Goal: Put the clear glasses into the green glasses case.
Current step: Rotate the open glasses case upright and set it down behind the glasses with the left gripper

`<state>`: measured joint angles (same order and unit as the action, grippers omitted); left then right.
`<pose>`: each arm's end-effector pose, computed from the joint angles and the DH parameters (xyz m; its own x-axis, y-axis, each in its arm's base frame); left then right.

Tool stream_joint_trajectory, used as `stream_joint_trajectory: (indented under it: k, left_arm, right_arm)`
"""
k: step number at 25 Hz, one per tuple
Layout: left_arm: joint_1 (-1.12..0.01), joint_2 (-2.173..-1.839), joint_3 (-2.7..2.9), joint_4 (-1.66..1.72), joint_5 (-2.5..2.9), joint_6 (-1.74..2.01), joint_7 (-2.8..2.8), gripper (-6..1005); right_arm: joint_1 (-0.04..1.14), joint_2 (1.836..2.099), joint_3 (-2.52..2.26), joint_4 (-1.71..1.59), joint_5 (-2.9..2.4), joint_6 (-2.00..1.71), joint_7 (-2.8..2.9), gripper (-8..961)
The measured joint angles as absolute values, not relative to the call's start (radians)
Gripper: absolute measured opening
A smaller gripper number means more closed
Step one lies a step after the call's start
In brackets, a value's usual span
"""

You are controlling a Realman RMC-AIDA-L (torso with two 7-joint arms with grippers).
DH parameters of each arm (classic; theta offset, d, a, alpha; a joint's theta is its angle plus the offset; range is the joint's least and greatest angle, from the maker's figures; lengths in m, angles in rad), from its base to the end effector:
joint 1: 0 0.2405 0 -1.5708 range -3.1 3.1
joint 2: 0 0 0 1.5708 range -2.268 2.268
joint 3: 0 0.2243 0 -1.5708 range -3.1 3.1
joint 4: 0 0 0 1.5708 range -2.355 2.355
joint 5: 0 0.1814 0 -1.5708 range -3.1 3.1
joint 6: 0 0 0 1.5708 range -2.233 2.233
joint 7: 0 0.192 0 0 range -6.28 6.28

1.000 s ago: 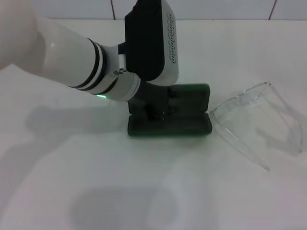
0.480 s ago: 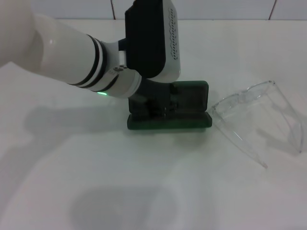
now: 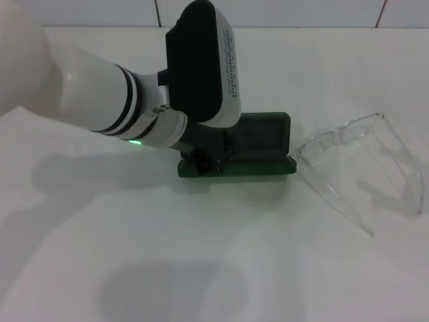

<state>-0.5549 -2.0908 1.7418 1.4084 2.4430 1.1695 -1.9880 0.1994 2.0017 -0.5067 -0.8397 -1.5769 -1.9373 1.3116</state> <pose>-0.1208 0.3201 -0.0893 0.9524 -0.1504 -0.2651 -0.2248 -0.9341 -0.2775 0.2225 0.2460 0.1020 0.6291 -0.0277 -0.7768 -0.4590 -0.8198 -0.3425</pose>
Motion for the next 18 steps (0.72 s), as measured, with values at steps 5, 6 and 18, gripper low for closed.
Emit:
stream_joint_trajectory:
  k: [5, 6, 18]
  left_arm:
    - [-0.548, -2.092, 1.749, 1.394, 2.444, 1.16, -1.993, 145]
    - [-0.542, -2.092, 1.75, 1.392, 2.443, 1.152, -1.992, 133]
    - [-0.518, -2.092, 1.8, 1.353, 2.444, 1.074, -1.987, 49]
  right_arm:
    - [0.199, 2.002, -0.513, -0.829, -1.577, -1.937, 1.312, 875]
    - [0.199, 2.002, -0.514, -0.828, -1.577, -1.938, 1.312, 875]
    - [0.199, 2.002, -0.513, -0.817, -1.578, -1.951, 1.312, 874]
